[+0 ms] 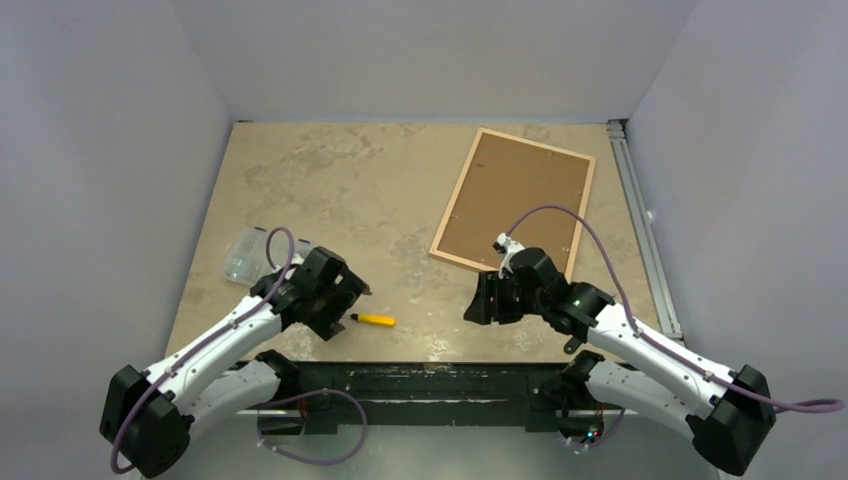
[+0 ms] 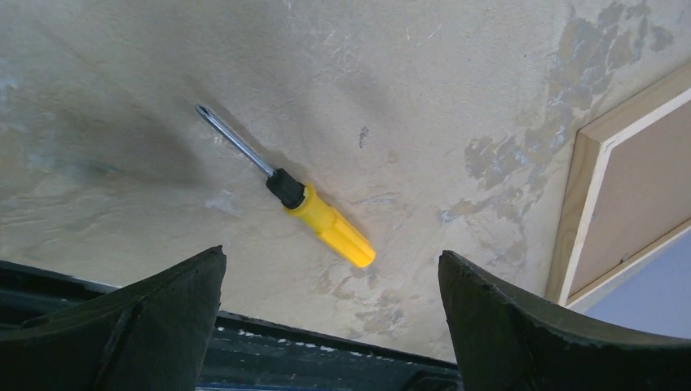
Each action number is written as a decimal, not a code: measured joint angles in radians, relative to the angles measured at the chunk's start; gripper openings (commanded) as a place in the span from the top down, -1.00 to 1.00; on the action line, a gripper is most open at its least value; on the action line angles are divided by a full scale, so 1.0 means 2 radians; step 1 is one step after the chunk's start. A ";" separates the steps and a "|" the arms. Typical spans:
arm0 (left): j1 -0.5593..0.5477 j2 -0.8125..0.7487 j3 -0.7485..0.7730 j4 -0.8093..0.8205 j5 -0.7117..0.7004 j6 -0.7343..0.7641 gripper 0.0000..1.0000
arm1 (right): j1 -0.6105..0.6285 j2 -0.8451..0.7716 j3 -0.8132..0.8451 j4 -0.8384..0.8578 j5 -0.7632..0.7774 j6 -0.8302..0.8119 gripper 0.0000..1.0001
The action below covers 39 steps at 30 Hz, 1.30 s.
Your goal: Take the photo out of the frame
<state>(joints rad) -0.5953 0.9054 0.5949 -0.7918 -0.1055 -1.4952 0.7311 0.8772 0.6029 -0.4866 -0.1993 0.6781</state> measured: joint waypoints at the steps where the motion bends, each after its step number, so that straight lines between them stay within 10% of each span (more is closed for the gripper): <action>1: 0.002 0.010 -0.001 0.003 0.006 -0.010 -0.99 | 0.011 -0.001 -0.007 0.004 0.005 0.003 0.02; 19: 0.019 0.185 0.010 0.035 0.074 -0.122 -0.03 | 0.069 -0.069 -0.043 -0.017 0.094 0.035 0.02; 26: 0.019 0.210 0.023 0.025 0.077 -0.131 1.00 | 0.069 -0.055 -0.028 -0.035 0.101 0.026 0.00; 39: -0.029 0.207 0.076 0.129 0.119 0.053 1.00 | 0.072 0.005 -0.035 0.064 0.060 0.010 -0.03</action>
<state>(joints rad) -0.6525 1.3193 0.7471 -0.5346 0.1333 -1.3895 0.8745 0.8864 0.5323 -0.3580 -0.0784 0.6975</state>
